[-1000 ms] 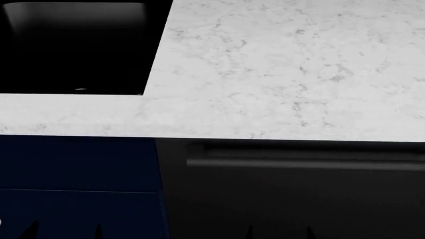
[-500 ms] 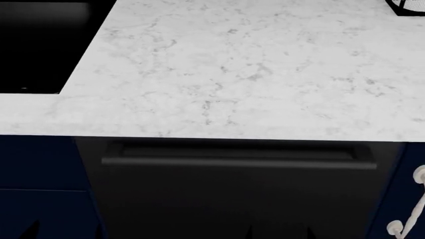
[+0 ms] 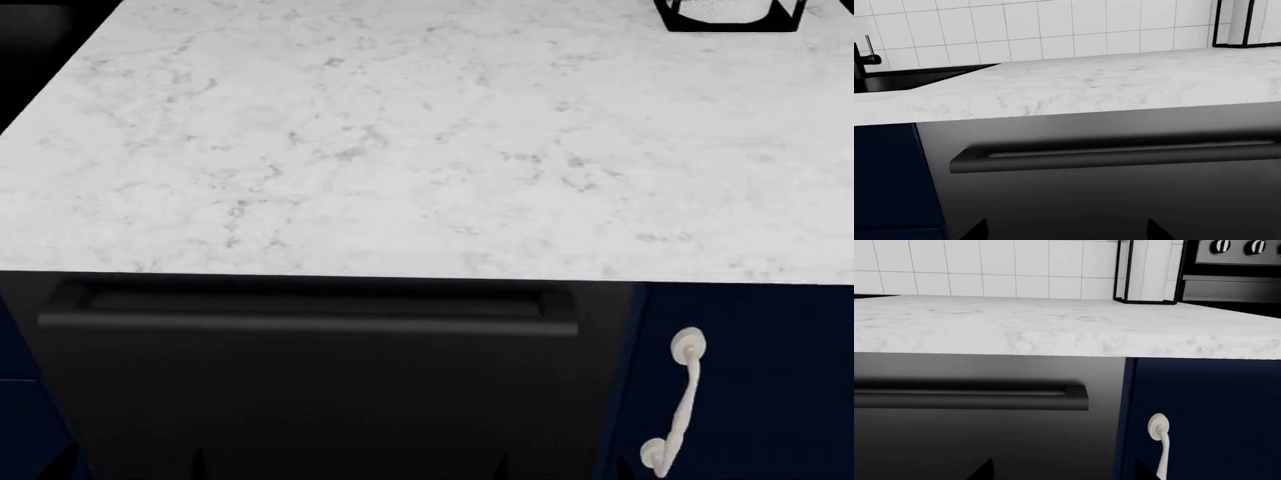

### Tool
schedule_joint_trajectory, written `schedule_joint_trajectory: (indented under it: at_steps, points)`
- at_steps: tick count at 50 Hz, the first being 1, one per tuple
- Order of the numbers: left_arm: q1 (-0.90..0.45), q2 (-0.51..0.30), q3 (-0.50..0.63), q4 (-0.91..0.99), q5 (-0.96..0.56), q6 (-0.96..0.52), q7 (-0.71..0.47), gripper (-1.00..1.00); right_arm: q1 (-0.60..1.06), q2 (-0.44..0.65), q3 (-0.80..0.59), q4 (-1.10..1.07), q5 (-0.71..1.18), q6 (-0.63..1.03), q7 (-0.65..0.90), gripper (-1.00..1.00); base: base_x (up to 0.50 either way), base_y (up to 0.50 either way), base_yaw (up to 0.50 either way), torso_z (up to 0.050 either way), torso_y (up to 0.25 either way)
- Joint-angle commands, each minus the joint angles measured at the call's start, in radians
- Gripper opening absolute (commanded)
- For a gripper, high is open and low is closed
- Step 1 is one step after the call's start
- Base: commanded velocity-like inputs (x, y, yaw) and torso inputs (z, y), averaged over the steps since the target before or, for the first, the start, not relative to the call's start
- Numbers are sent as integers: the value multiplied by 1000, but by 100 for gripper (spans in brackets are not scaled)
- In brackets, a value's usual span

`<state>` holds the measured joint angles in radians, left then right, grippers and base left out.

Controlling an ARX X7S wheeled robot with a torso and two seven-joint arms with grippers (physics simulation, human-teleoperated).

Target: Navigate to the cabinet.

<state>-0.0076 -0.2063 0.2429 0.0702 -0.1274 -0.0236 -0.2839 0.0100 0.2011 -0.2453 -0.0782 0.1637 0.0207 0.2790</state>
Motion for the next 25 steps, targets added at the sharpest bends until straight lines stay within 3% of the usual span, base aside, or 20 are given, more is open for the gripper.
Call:
schedule_joint_trajectory:
  at_steps: [1,25]
  points:
    - [-4,-2,6,-3,-4,1,-5,100,2,5,-3,0,2,2,8,100,-9,-500,0,0,0]
    - [4,-16,19,20,-9,-12,-19,100,-5,14,-9,-17,19,4,18,100,-11,-500,0,0,0]
